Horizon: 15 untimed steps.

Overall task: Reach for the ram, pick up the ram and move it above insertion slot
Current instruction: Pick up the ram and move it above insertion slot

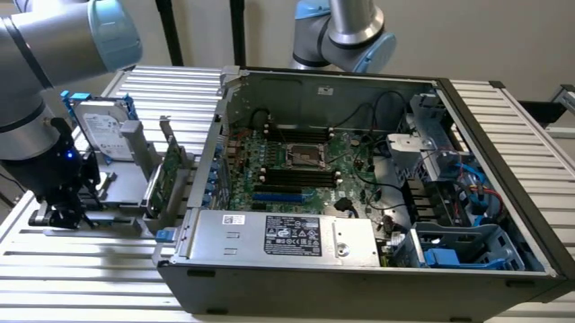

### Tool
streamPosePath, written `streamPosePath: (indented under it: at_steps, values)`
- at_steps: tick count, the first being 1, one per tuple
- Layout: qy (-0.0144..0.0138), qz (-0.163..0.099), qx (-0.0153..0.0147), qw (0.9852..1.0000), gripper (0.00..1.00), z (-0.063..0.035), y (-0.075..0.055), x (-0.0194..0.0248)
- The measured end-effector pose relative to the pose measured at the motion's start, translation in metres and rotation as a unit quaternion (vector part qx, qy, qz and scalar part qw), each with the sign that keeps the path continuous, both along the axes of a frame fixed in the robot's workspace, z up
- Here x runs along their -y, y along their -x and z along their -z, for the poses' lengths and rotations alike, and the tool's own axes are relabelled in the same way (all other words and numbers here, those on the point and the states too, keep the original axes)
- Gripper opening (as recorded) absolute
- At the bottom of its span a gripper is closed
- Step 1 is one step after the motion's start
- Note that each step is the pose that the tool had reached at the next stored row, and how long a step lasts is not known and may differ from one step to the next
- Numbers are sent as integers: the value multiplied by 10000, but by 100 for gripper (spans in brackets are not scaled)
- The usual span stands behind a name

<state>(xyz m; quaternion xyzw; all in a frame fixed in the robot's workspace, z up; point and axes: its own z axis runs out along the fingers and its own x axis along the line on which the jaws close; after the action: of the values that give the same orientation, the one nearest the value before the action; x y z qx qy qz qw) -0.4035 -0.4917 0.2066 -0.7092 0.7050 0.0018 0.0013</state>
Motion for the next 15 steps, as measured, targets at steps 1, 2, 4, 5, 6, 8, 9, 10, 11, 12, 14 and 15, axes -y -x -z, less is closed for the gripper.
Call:
streamPosePath:
  at_steps: [1,2,4,5,6,8,9,10,11,12,14,15]
  values:
    - [0,0,-1,10000,42,17,0,0]
    - [-1,0,0,10000,42,31,0,0]
    - [-3,0,-1,10000,42,47,0,0]
    - [-3,0,-1,10000,42,50,-1,0]
    - [-3,0,-1,10000,42,52,-5,0]
    - [-3,0,-1,10000,42,57,-11,0]
    - [-3,0,-2,10000,42,58,-11,0]
    - [-2,0,-2,10000,42,60,-11,0]
    - [-3,0,-1,10000,42,66,-14,0]
    - [-3,0,-1,10000,42,71,-17,0]
    - [-3,0,-1,10000,42,78,-21,0]
    - [-3,0,-2,10000,42,81,-21,0]
